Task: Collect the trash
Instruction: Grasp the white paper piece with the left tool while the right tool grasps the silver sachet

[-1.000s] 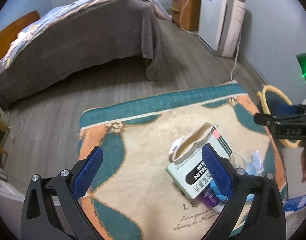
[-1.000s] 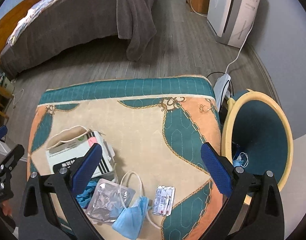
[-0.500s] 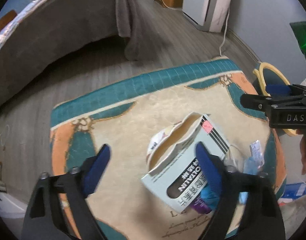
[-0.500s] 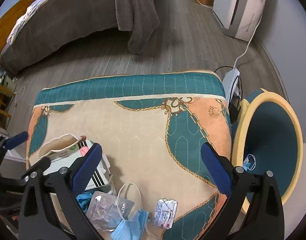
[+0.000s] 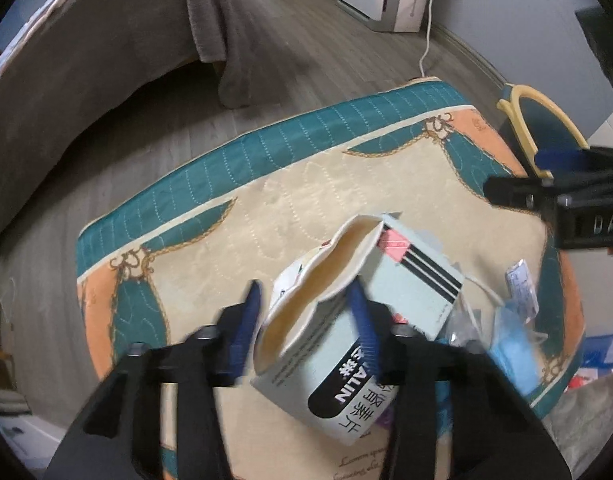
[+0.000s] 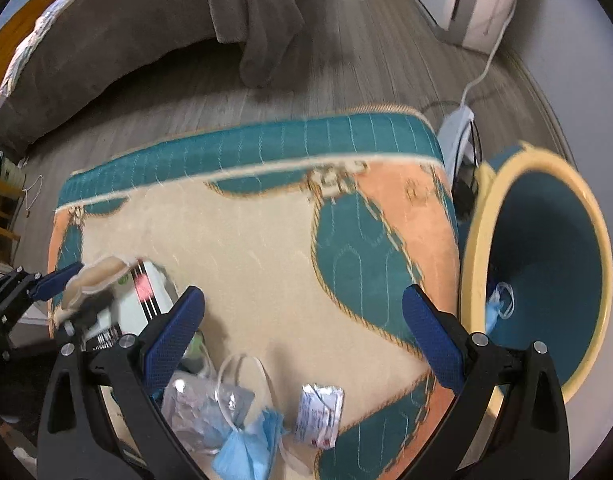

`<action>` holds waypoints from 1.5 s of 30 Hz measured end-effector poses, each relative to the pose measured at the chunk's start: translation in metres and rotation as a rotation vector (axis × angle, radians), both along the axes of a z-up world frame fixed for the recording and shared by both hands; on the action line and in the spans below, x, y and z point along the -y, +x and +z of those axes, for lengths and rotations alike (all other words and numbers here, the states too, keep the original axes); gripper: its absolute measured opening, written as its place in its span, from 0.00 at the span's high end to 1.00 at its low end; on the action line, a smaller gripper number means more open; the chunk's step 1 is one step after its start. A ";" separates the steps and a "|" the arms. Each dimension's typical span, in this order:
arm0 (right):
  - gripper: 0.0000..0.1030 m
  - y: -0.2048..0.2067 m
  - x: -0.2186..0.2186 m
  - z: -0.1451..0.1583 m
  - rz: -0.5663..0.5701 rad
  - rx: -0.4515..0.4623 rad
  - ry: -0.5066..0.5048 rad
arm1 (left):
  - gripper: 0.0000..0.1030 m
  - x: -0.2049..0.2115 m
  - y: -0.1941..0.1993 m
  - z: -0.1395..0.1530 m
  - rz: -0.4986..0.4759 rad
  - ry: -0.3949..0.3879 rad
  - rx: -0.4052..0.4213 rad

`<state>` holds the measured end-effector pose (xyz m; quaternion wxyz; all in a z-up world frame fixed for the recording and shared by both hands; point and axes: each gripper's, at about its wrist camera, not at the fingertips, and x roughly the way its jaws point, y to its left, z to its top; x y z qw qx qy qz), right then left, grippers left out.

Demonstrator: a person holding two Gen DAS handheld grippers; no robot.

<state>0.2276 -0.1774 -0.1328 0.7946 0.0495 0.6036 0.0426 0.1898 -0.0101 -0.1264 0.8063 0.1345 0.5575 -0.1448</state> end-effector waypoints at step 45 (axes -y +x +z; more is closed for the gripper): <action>0.72 -0.073 -0.009 -0.059 0.026 -0.199 -0.146 | 0.88 -0.026 -0.032 0.086 0.078 -0.050 0.234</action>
